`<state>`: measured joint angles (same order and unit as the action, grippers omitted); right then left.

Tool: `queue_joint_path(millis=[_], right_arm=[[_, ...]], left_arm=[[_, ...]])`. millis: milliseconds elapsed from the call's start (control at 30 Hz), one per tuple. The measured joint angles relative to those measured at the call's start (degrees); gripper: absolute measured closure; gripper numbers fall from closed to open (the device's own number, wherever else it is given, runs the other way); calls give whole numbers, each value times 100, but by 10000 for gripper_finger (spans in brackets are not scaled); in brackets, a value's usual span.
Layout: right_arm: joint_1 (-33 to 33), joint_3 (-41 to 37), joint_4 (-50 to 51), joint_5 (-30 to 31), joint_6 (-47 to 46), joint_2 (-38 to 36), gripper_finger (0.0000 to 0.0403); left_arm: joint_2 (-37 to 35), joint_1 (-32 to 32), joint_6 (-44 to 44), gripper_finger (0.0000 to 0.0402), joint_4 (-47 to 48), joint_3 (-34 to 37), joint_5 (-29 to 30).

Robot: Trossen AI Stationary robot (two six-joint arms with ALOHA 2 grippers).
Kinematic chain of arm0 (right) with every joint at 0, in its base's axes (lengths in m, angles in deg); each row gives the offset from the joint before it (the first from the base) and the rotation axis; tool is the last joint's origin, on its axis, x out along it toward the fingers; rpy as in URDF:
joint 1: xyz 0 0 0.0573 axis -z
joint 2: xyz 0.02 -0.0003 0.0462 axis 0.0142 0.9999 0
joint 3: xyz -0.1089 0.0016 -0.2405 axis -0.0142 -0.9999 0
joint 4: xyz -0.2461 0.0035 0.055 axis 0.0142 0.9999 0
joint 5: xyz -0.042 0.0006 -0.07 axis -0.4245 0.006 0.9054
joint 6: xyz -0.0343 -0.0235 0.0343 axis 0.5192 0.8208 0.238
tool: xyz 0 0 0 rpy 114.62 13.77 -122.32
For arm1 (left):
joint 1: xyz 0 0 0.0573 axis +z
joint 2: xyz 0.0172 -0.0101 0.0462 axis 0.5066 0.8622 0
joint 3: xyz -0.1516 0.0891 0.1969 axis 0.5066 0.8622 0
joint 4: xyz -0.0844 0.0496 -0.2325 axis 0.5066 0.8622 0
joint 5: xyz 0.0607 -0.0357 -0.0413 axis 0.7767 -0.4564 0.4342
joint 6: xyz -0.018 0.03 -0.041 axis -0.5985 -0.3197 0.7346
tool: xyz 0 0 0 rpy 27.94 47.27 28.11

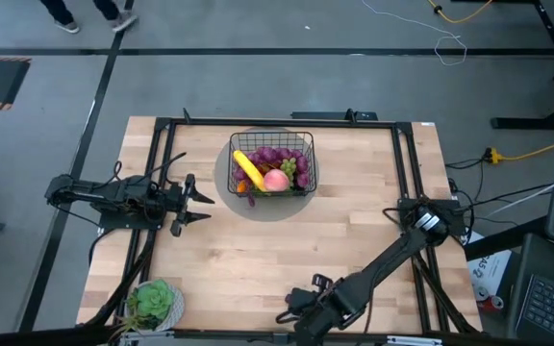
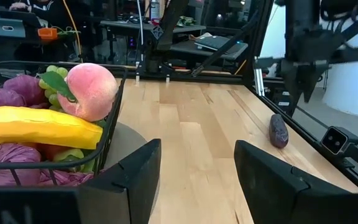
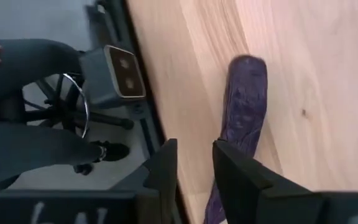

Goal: Build produce basket
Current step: Put the purple eggplant into the wire basket

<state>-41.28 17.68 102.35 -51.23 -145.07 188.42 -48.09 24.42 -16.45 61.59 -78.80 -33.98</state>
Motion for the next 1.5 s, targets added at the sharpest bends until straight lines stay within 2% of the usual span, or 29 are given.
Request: queue_joint_path(millis=[200,433,633,933,1033,1167,1200,1333,1433,1500], right_arm=[[22,0,157,-179,-407,251,246],[33,-2,216,68,-430,508,165],[33,-7,300,199,-146,842,149],[173,4,253,322,-571,1072,172],[238,17,340,430,-636,1078,220],[409,124,657,571,-555,1106,321],[452,146,769,670,-516,1103,326],[668,503,1780,1063,-16,1148,326],[881,1186,2963,1371,373,1146,326],[1075,1724,3621,1804,805,1137,326]], left_arm=[[0,0,0,202,0,0,2],[0,0,0,202,0,0,15],[0,0,-2,202,-2,2,28],[0,0,0,202,-4,2,42],[0,0,0,202,-7,2,43],[0,-1,-2,202,-8,2,44],[0,0,0,202,-9,2,45],[0,0,-2,202,-11,2,50],[0,0,-1,202,-15,2,65],[0,0,0,202,-15,2,70]])
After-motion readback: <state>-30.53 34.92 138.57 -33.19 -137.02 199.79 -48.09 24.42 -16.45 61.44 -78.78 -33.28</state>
